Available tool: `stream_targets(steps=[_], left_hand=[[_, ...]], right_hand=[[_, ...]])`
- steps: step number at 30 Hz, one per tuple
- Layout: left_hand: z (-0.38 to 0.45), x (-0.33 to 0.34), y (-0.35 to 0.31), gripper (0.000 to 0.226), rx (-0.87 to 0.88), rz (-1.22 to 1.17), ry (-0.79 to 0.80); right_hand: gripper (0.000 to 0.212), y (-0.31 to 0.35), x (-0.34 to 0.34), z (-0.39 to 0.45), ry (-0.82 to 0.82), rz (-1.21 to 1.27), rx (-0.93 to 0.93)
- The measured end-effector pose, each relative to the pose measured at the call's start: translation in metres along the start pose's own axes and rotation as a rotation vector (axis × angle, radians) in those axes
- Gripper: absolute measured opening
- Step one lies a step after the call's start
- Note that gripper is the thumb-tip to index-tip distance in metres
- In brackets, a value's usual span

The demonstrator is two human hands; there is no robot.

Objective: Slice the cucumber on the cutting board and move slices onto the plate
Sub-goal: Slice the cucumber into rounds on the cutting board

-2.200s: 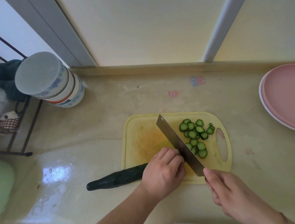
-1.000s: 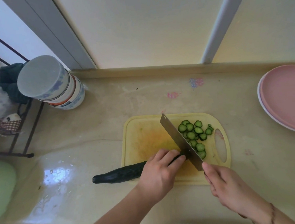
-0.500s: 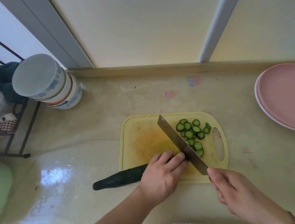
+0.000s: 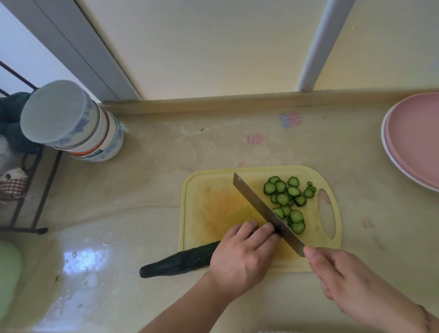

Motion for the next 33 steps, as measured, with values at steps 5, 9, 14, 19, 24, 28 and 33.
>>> stream_targets(steps=[5, 9, 14, 19, 24, 28, 33], left_hand=[[0.002, 0.0, 0.0, 0.023, -0.02, -0.009, 0.01], [0.001, -0.003, -0.002, 0.018, -0.014, 0.005, -0.017], [-0.004, -0.005, 0.002, 0.02, -0.031, -0.003, -0.043], [-0.002, -0.005, 0.003, 0.014, -0.014, -0.011, -0.036], [-0.002, -0.003, 0.004, 0.015, -0.021, -0.015, -0.041], [-0.001, -0.003, 0.004, 0.014, -0.024, -0.022, -0.05], [-0.002, -0.002, 0.003, 0.013, -0.024, -0.015, -0.068]], right_hand=[[0.061, 0.0, 0.008, 0.014, -0.004, -0.062, 0.003], [0.059, -0.004, 0.006, 0.014, -0.018, -0.022, 0.008], [0.055, -0.003, 0.0, 0.008, 0.006, 0.047, 0.032], [0.059, 0.001, -0.002, -0.002, 0.02, 0.081, 0.017], [0.068, 0.002, -0.004, -0.006, 0.01, 0.043, 0.001], [0.067, 0.002, -0.003, -0.005, 0.016, 0.022, 0.005], [0.056, 0.006, 0.004, 0.007, 0.009, -0.033, -0.004]])
Point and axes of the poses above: each hand's wrist, its own z-axis towards the middle knuckle, its own x-axis out of the palm, y = z × x, the point moved 6 cm from there along z, towards the middle knuckle, and after that the axes turned 13 degrees about -z, right-handed, at the moved point
